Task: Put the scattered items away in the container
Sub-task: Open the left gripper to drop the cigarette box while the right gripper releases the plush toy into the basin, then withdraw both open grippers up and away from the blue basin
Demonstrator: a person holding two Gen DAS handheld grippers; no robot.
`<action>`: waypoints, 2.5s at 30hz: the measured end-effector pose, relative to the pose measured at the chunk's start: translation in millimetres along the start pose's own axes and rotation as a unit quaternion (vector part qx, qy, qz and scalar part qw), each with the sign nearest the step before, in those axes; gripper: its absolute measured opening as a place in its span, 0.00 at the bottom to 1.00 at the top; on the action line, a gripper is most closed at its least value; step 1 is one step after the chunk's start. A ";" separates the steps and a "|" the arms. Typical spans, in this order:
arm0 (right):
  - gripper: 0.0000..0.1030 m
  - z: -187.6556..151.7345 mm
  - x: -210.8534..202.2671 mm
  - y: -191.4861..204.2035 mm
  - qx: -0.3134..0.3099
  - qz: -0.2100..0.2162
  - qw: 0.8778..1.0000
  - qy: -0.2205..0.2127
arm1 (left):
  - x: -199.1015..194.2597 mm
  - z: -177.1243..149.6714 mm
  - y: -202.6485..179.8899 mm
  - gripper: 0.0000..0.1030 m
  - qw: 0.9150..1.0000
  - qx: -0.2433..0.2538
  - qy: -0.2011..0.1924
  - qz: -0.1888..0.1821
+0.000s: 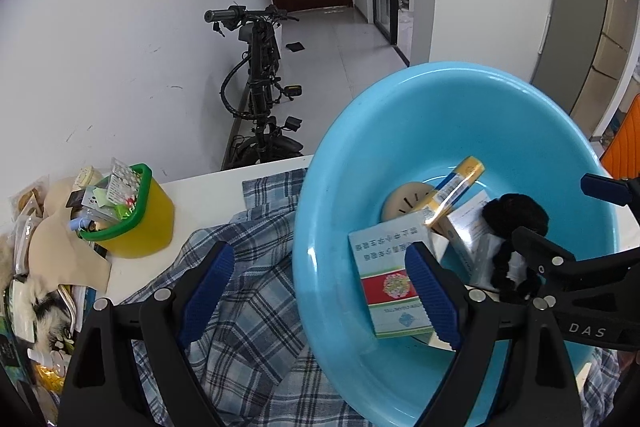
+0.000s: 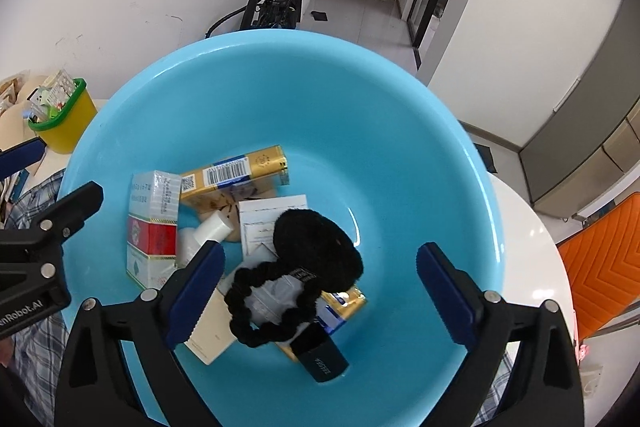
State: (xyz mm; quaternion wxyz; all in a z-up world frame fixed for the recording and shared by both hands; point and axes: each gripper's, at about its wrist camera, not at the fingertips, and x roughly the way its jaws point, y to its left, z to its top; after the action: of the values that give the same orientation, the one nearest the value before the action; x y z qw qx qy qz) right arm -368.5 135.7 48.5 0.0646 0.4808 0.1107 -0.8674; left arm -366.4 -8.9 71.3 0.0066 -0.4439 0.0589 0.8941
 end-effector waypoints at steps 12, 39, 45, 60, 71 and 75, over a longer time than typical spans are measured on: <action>0.93 -25.7 -53.5 -16.3 0.031 0.061 0.992 -0.109 | -32.4 -28.4 -19.1 0.87 0.998 0.021 -0.062 0.003; 0.93 -106.0 -145.6 -35.3 0.049 0.058 0.973 -0.219 | -129.8 -86.1 -34.5 0.87 0.979 0.015 -0.205 -0.015; 0.93 -129.4 -166.0 -31.5 0.034 0.053 0.967 -0.246 | -151.1 -102.7 -33.9 0.87 0.972 0.015 -0.234 -0.002; 0.93 -177.8 -195.4 -22.7 0.022 0.077 0.952 -0.294 | -191.4 -152.2 -24.8 0.87 0.964 -0.006 -0.263 -0.042; 0.93 -219.4 -210.9 -7.0 0.008 0.078 0.940 -0.331 | -199.7 -190.4 -34.3 0.87 0.961 -0.004 -0.272 -0.042; 0.93 -234.0 -212.2 -2.6 0.009 0.074 0.936 -0.343 | -202.4 -204.1 -35.4 0.87 0.959 -0.009 -0.278 -0.049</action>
State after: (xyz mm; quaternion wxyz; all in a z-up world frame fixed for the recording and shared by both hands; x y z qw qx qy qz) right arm -64.8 198.9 108.7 0.1579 0.1612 0.0384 -0.9734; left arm -79.7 11.7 106.3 0.0625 -0.1805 0.0255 0.9812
